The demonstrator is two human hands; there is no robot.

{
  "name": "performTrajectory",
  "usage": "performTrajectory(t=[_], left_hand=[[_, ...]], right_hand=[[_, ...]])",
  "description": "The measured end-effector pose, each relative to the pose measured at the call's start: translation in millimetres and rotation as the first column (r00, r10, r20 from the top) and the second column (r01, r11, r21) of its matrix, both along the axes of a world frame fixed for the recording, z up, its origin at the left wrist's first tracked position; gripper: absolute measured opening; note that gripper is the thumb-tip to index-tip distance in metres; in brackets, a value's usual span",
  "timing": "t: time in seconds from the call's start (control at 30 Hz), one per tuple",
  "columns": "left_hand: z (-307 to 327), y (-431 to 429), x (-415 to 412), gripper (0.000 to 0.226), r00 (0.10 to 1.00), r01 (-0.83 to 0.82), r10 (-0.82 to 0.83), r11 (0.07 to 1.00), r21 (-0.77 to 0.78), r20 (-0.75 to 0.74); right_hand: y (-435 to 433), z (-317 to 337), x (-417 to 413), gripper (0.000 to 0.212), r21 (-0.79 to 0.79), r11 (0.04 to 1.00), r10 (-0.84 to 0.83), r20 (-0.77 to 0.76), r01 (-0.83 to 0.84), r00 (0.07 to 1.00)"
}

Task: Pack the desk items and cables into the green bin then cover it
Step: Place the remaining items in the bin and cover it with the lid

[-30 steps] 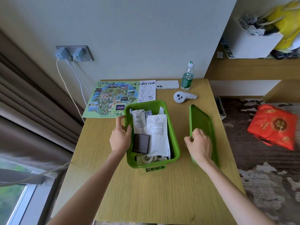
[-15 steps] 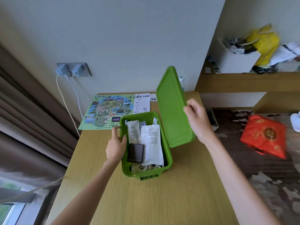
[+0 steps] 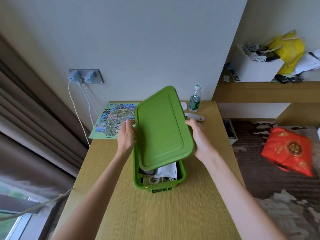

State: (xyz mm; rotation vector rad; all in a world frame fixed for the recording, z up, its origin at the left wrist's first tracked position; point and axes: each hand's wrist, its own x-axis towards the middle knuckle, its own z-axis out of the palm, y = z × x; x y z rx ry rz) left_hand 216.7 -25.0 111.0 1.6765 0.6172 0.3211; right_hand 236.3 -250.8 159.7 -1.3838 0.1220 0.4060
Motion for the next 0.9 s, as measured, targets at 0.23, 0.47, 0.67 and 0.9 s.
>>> performTrajectory(t=[0.23,0.47,0.67,0.9], left_hand=[[-24.7,7.4,-11.0,0.018,0.974,-0.051,0.057,0.998,0.032,-0.218],[-31.0,21.1,-17.3,0.031,0.984,0.012,0.01,0.992,0.123,-0.18],[-42.2,17.5,-22.8,0.038,0.983,0.061,0.001,0.94,0.335,-0.183],[-58.7,13.9,-25.4,0.038,0.967,0.109,0.018,0.873,0.476,-0.255]], right_hand=[[-4.2,-50.7,-17.1,0.035,0.07,0.997,0.055,-0.191,-0.043,0.98],[-8.0,-61.6,-9.5,0.033,0.181,0.98,0.11,-0.157,-0.081,0.981],[-4.9,-80.8,-7.3,0.035,-0.291,0.948,0.142,0.029,-0.128,0.989],[-4.0,-106.3,-4.3,0.039,-0.728,0.685,0.356,0.323,-0.01,0.877]])
